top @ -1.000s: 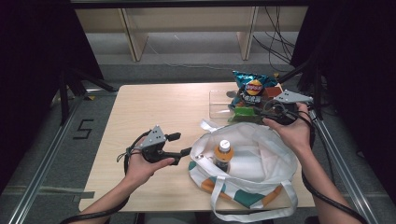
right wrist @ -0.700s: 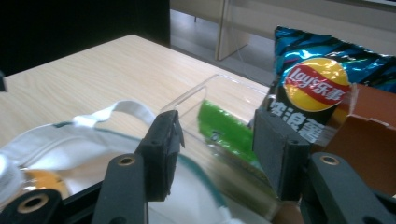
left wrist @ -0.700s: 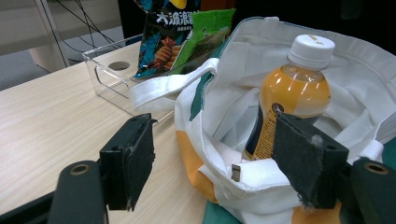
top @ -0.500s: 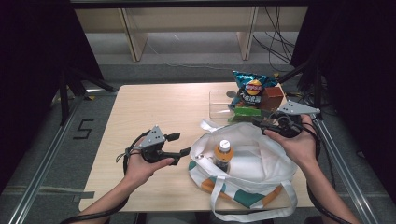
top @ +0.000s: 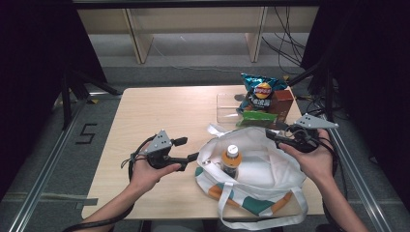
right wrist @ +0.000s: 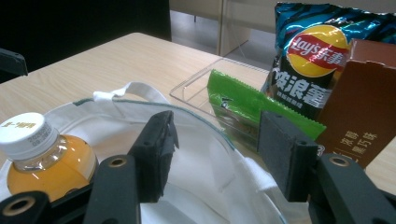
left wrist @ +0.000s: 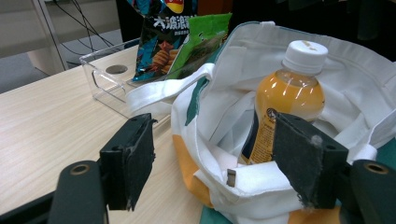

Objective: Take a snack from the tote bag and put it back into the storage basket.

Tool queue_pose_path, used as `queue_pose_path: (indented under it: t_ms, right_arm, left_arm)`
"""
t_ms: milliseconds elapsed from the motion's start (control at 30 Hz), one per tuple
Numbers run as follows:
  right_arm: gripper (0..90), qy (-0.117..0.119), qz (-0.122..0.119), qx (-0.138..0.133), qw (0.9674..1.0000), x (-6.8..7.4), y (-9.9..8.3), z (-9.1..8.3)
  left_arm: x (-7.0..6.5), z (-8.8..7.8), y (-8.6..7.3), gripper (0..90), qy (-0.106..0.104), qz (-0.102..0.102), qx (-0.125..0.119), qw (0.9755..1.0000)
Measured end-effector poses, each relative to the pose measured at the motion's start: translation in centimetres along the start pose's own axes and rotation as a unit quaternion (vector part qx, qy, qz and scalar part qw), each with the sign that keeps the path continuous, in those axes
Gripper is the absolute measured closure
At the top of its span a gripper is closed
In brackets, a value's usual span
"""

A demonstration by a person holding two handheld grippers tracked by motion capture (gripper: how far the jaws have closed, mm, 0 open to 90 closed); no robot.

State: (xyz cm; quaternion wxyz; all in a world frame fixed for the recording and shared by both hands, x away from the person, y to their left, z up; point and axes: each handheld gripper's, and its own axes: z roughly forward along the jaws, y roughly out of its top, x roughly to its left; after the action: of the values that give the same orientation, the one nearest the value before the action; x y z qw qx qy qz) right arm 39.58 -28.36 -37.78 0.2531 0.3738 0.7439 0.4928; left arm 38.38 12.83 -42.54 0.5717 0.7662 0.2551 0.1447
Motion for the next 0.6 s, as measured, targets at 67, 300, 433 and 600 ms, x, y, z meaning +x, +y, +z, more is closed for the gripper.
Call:
queue_pose_path:
  t_ms: [67,300,433,600]
  right_arm:
    - [46.0,-0.003,0.012,-0.002,0.9999,0.1,-0.1,-0.2]
    - [45.4,-0.017,0.029,-0.006,0.9994,-0.3,-0.6,-0.8]
    - [45.2,-0.013,0.048,0.003,0.9988,-0.5,-0.9,-1.3]
    - [44.9,-0.025,0.043,-0.001,0.9988,-1.3,-1.1,-1.7]
  left_arm:
    - [-0.1,0.1,0.2,29.1,-0.003,0.001,-0.001,1.0000]
    - [-0.7,0.6,1.2,29.2,-0.023,-0.006,-0.014,0.9996]
    - [-1.0,1.0,1.6,29.5,-0.029,-0.003,-0.011,0.9995]
    - [-1.4,1.7,2.2,29.9,-0.038,0.002,-0.016,0.9991]
